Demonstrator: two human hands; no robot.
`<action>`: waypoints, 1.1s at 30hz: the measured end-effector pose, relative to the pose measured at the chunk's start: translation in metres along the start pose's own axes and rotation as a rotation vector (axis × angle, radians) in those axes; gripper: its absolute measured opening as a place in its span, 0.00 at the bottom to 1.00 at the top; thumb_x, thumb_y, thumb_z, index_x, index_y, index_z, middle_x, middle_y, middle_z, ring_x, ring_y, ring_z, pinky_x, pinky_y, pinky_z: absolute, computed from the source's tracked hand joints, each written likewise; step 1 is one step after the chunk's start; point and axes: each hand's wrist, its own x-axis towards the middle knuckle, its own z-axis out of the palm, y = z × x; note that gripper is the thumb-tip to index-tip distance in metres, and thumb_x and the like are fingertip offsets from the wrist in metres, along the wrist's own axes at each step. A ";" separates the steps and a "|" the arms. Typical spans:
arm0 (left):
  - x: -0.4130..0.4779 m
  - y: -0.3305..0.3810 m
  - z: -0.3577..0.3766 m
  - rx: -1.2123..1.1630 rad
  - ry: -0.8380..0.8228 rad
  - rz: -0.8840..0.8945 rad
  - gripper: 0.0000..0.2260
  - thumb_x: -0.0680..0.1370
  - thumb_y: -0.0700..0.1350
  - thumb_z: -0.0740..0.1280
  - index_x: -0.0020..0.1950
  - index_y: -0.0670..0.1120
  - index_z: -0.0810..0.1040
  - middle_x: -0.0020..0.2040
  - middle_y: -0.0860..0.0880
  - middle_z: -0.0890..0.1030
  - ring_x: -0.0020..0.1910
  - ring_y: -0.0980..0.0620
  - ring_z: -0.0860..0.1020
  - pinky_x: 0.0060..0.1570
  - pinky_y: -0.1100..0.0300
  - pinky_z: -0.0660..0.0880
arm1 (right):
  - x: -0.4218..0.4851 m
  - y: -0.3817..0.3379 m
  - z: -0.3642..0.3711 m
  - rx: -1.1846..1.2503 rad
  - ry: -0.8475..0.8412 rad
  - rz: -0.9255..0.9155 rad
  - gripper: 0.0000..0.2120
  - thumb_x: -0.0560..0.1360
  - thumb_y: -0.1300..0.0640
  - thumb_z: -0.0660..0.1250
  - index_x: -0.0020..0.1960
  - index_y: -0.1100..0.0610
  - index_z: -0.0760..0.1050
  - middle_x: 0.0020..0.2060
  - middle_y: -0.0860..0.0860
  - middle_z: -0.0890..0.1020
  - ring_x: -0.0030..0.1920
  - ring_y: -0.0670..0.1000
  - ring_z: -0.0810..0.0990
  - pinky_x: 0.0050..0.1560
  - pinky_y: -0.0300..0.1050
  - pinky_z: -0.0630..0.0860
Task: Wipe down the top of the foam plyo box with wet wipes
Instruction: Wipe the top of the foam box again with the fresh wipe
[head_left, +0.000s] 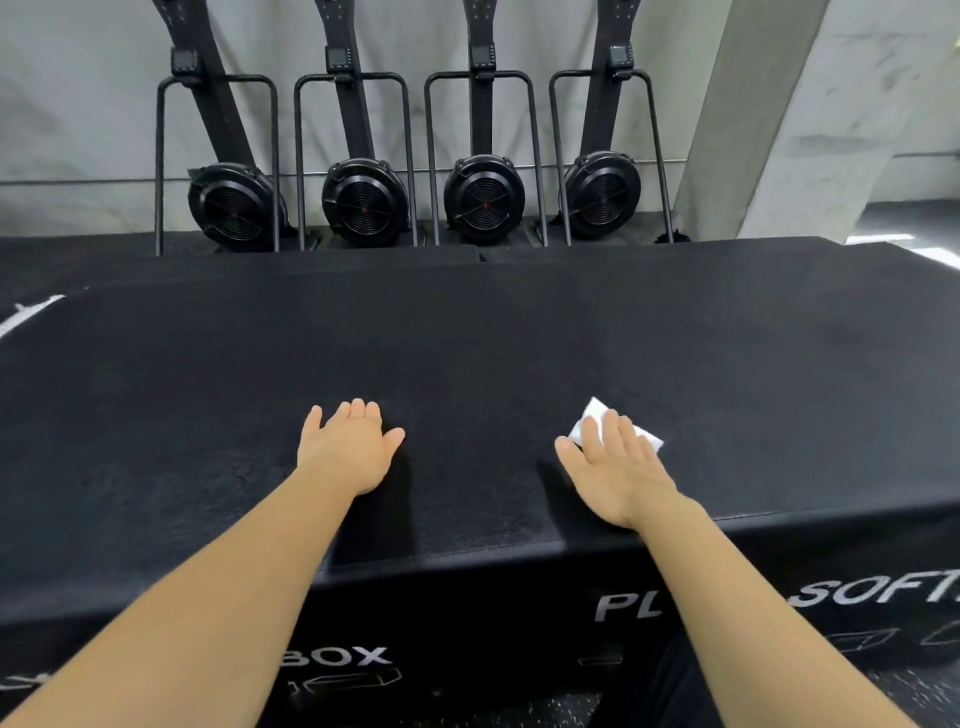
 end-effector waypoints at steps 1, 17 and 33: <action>0.000 0.000 0.001 -0.001 0.008 0.001 0.26 0.84 0.57 0.43 0.78 0.45 0.54 0.76 0.50 0.60 0.76 0.52 0.55 0.75 0.47 0.45 | -0.002 -0.010 0.002 0.034 0.003 -0.002 0.28 0.82 0.45 0.40 0.78 0.58 0.53 0.77 0.61 0.51 0.77 0.61 0.48 0.77 0.57 0.48; -0.027 -0.005 -0.005 -0.161 0.261 0.057 0.12 0.82 0.53 0.48 0.45 0.49 0.65 0.45 0.54 0.69 0.48 0.53 0.71 0.58 0.52 0.62 | -0.042 -0.124 0.041 0.070 -0.089 -0.375 0.33 0.82 0.36 0.38 0.80 0.52 0.35 0.78 0.51 0.33 0.77 0.49 0.29 0.77 0.49 0.32; -0.038 0.009 0.000 0.076 0.092 0.060 0.30 0.78 0.68 0.47 0.70 0.52 0.69 0.69 0.53 0.71 0.63 0.52 0.73 0.55 0.53 0.61 | -0.042 0.009 0.014 0.038 0.075 0.007 0.30 0.81 0.44 0.39 0.76 0.59 0.55 0.75 0.59 0.57 0.75 0.58 0.53 0.76 0.54 0.53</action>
